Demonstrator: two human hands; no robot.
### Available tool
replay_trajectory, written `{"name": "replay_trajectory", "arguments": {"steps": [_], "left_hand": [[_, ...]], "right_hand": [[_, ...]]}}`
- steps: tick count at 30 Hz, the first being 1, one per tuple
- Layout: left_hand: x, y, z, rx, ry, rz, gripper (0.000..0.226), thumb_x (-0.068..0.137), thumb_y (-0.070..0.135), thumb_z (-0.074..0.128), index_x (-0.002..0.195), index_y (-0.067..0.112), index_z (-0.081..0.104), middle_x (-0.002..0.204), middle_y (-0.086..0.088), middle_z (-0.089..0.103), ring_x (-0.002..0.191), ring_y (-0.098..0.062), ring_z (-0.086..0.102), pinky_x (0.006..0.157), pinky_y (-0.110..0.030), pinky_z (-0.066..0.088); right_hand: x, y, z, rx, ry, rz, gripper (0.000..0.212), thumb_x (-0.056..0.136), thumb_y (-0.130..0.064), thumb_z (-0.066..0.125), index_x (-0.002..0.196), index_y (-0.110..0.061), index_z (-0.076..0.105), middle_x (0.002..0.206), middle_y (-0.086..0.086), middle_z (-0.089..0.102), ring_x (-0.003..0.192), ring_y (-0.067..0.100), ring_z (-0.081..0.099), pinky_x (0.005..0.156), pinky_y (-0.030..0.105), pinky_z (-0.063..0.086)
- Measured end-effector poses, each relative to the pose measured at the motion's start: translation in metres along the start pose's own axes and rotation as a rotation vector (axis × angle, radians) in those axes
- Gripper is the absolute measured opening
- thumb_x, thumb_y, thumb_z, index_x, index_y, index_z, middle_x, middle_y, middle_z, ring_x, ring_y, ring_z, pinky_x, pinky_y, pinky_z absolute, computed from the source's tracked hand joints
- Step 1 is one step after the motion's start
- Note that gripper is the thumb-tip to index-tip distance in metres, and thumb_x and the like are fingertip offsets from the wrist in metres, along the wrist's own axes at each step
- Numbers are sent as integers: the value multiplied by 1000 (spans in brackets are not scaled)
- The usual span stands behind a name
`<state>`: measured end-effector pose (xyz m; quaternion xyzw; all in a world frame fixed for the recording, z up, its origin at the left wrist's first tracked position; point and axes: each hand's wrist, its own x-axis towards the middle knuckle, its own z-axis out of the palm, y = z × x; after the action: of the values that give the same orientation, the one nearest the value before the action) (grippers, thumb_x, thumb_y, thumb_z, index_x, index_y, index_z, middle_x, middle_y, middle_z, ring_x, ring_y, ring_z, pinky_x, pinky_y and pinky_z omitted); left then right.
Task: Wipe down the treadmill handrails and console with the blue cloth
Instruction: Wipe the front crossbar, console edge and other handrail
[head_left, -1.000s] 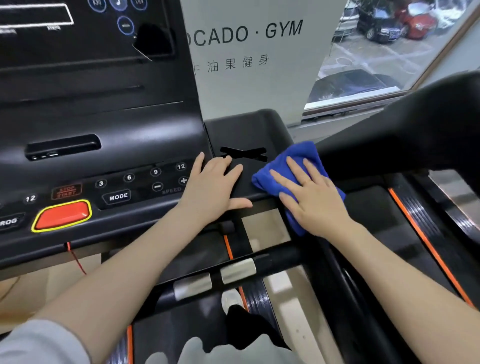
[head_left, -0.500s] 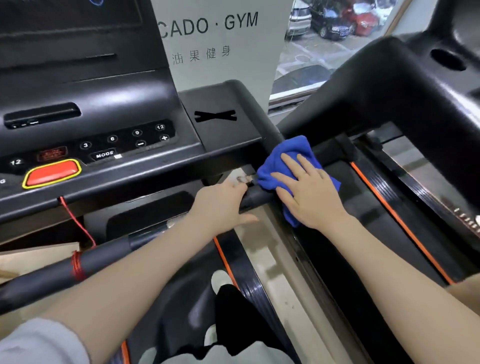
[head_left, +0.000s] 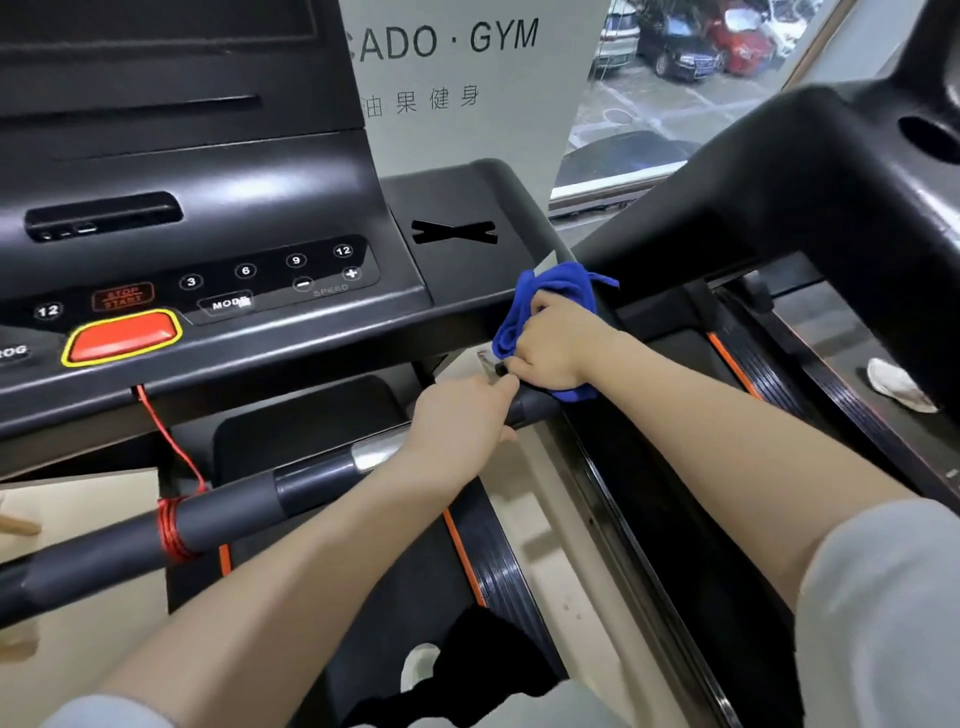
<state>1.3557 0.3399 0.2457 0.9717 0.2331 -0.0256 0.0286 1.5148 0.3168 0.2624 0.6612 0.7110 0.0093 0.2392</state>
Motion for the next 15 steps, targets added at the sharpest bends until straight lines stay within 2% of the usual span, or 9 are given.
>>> {"name": "replay_trajectory", "arguments": {"steps": [3,6,7,9,10,12,13,15], "left_hand": [[-1,1,-5,30,-5,9,49,89,42,53,128,15,38,104,-7,62,91,-29,62,58,-34,36],[-2,-1,-6,-28,-6,16,43,88,42,54,121,15,43,106,-6,61,95,-30,60,61,-34,36],[-1,-2,-6,-74,-17,16,42,87,42,56,118,16,45,106,-5,60,96,-30,59,63,-34,36],[0,-6,-5,-166,-47,19,41,86,41,58,115,15,47,103,-5,59,97,-29,57,65,-34,38],[1,-8,-5,-193,-57,23,40,85,41,59,112,15,47,101,-5,59,96,-29,57,66,-34,39],[4,-8,-7,-216,-65,25,38,84,40,62,108,14,48,96,-4,56,94,-27,55,64,-33,36],[4,-8,-8,-221,-66,22,38,83,39,63,108,14,48,92,-2,52,93,-25,54,63,-32,35],[5,-7,-8,-228,-61,22,37,83,38,63,108,16,48,86,2,45,90,-23,53,62,-32,33]], "right_hand": [[-7,0,5,84,75,46,52,95,-39,28,70,-15,67,76,2,68,80,21,54,100,36,31],[-34,-8,27,169,315,211,49,87,-37,30,84,-15,73,96,3,72,101,25,60,100,40,33],[-47,-13,35,198,436,301,45,83,-33,34,90,-13,74,106,9,70,105,30,61,97,44,39],[-69,-25,49,235,606,486,41,74,-25,46,103,-9,71,118,24,63,102,41,62,80,50,51],[-74,-29,52,236,614,548,45,72,-25,47,109,-9,69,120,27,60,100,44,62,73,50,52],[-72,-30,47,223,505,613,55,73,-32,38,119,-17,63,129,24,55,106,42,60,70,48,52],[-67,-30,40,228,435,647,58,75,-35,34,127,-23,57,136,21,49,113,41,55,74,48,50],[-50,-24,27,279,310,691,57,87,-38,31,143,-32,33,153,15,25,131,40,35,88,51,41]]}}
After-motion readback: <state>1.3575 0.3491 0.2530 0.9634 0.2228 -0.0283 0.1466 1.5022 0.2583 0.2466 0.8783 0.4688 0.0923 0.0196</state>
